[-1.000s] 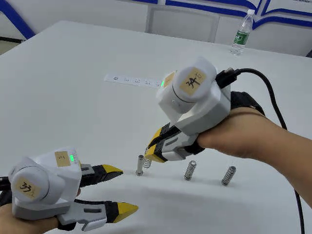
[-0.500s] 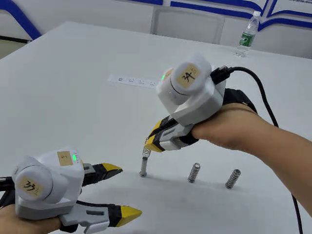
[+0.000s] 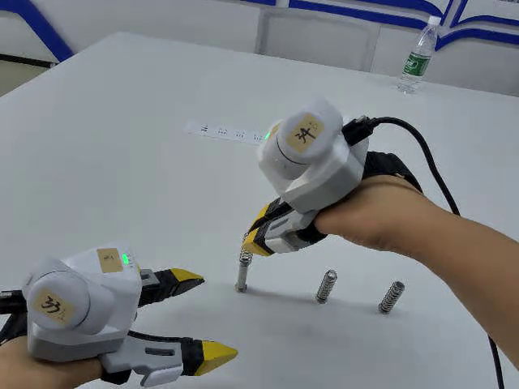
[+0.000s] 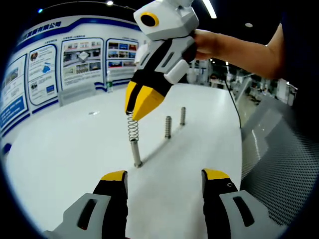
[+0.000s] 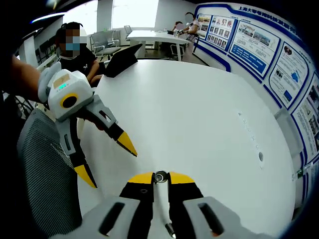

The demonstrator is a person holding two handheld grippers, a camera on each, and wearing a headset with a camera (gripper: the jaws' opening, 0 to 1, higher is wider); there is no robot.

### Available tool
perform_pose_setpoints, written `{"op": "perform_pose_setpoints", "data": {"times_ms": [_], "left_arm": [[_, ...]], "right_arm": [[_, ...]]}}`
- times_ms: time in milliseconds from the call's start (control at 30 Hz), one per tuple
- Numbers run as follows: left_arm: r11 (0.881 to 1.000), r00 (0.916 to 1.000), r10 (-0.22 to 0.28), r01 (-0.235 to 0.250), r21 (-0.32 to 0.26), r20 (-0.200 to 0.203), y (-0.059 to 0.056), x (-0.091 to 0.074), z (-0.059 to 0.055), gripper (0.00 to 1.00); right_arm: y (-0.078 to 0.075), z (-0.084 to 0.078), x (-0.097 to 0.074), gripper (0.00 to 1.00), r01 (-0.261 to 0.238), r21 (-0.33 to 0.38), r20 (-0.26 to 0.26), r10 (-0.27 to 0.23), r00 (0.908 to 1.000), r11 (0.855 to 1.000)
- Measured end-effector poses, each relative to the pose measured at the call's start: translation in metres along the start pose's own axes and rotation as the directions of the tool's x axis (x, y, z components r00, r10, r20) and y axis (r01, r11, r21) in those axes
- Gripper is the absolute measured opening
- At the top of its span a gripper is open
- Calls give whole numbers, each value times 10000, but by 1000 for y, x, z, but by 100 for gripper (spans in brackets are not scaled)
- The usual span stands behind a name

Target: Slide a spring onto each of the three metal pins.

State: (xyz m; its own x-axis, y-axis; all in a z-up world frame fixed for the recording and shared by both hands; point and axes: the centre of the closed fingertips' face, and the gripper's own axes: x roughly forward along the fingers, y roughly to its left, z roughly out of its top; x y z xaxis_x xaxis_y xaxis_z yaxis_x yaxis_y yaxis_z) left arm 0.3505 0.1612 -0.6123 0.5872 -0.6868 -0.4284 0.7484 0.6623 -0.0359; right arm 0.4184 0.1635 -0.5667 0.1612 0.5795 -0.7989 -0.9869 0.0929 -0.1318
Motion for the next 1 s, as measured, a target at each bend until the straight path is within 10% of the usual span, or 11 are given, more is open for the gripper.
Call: {"op": "perform_pose_setpoints", "data": {"times_ms": [1000], "left_arm": [[10000,10000,46,-46,-22,-86,2,-1,-4,60]], "right_arm": [[5,-21,35,11,-125,71,-520,128,9986,9999]]}}
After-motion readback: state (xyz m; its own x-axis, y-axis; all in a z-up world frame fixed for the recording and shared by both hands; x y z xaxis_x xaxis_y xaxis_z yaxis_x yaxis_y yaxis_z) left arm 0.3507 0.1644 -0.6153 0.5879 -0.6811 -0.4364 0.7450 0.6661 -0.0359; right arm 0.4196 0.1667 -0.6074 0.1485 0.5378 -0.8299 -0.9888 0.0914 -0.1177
